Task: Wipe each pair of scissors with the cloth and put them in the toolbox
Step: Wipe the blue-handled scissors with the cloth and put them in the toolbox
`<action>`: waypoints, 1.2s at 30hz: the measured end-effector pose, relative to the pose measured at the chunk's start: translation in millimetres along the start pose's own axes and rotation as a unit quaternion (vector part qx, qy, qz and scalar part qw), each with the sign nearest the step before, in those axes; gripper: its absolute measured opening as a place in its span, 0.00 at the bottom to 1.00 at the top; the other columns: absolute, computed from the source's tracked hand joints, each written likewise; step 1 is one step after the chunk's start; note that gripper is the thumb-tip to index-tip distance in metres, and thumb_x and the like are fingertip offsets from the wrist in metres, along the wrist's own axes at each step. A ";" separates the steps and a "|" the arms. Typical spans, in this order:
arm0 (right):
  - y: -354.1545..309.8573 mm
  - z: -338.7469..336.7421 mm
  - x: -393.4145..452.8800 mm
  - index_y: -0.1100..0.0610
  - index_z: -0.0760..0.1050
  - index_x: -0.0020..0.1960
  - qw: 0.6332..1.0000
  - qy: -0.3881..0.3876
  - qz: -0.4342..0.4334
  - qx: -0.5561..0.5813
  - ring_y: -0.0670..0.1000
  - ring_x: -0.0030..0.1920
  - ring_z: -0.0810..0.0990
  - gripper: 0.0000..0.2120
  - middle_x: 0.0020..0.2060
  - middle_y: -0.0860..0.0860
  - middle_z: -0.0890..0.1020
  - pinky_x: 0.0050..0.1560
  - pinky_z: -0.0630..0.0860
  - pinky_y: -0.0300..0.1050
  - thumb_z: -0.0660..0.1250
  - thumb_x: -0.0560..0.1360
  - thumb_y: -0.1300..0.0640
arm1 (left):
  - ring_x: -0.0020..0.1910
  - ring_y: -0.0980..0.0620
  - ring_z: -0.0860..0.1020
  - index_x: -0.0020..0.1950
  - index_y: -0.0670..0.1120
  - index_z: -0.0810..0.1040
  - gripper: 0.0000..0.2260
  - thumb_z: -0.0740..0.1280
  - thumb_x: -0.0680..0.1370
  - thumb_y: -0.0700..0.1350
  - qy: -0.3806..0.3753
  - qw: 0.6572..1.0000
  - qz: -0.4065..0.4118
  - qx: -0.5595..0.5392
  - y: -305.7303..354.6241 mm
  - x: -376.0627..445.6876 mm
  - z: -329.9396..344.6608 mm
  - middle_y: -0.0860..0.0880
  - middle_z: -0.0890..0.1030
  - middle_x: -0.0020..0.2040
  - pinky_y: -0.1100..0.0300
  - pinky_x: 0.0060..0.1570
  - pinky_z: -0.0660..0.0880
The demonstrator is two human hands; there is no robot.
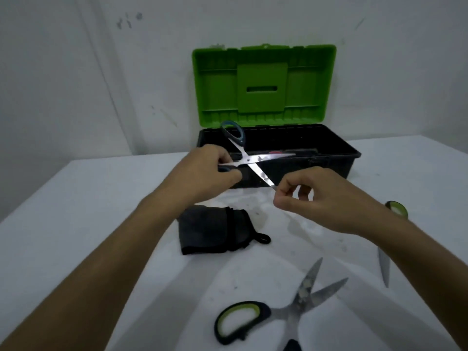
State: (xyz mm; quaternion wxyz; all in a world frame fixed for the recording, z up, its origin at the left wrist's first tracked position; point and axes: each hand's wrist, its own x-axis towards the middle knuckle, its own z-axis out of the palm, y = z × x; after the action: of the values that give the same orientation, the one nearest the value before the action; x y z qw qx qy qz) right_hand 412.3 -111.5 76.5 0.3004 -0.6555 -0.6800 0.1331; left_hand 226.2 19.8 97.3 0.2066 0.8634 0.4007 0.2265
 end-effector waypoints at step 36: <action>-48.2 64.3 76.3 0.51 0.74 0.58 0.962 0.151 -0.226 0.004 0.41 0.50 0.74 0.14 0.52 0.46 0.72 0.50 0.70 0.30 0.71 0.74 0.57 | 0.27 0.54 0.73 0.50 0.47 0.80 0.07 0.64 0.80 0.48 0.203 0.936 -0.049 -0.284 -67.3 6.9 -57.2 0.50 0.80 0.35 0.63 0.28 0.71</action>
State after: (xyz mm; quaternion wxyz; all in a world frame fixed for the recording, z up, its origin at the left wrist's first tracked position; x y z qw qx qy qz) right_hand 338.8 -28.7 71.7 0.4251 -0.4959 -0.7564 -0.0360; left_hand 158.2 75.1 109.1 0.3684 0.6841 0.3945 0.4907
